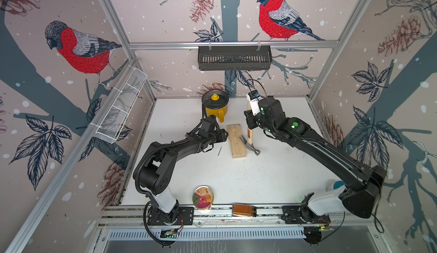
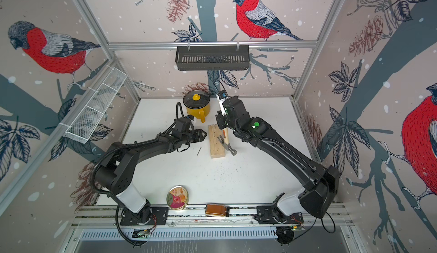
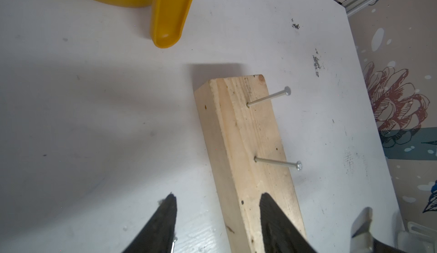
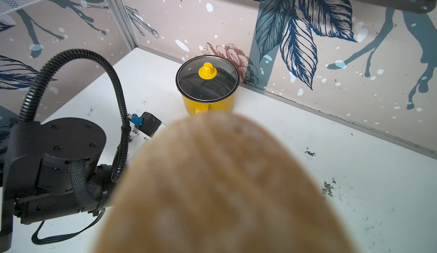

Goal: Use a claw hammer to pull out a nail
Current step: Place the nail at the center of the board, then remove the nail from the mounting plate.

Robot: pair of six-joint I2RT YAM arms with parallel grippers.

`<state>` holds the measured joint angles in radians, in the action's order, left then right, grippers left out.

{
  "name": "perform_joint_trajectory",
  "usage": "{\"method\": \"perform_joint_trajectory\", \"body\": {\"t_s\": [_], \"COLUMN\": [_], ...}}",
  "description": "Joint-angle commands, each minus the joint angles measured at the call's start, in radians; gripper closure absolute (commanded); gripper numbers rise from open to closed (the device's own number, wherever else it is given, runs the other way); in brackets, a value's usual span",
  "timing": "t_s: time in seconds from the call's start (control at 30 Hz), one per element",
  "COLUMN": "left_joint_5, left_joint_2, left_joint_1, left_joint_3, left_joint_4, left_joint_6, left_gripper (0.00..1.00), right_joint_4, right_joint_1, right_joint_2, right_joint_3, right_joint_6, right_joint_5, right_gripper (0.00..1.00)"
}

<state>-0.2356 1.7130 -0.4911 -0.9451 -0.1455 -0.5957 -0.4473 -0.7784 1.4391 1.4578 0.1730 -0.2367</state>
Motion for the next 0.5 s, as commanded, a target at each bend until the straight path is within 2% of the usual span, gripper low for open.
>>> {"method": "perform_joint_trajectory", "body": {"t_s": [0.0,0.47], "left_joint_5": [-0.064,-0.124], "left_joint_2": [0.040,0.167], "left_joint_1": [0.012,0.031], "left_joint_3": [-0.031,-0.099], "left_joint_4": [-0.060,-0.102], "left_joint_6": [-0.049,-0.098], "left_gripper": [0.42,0.46], "right_joint_4": [0.036,0.023], "right_joint_1": [-0.002,-0.017], "right_joint_2": [0.028,0.127], "right_joint_3": [0.026,0.106], "right_joint_6": [-0.039,-0.050], "right_joint_5": [-0.087,-0.079], "right_gripper": [1.00,1.00]}}
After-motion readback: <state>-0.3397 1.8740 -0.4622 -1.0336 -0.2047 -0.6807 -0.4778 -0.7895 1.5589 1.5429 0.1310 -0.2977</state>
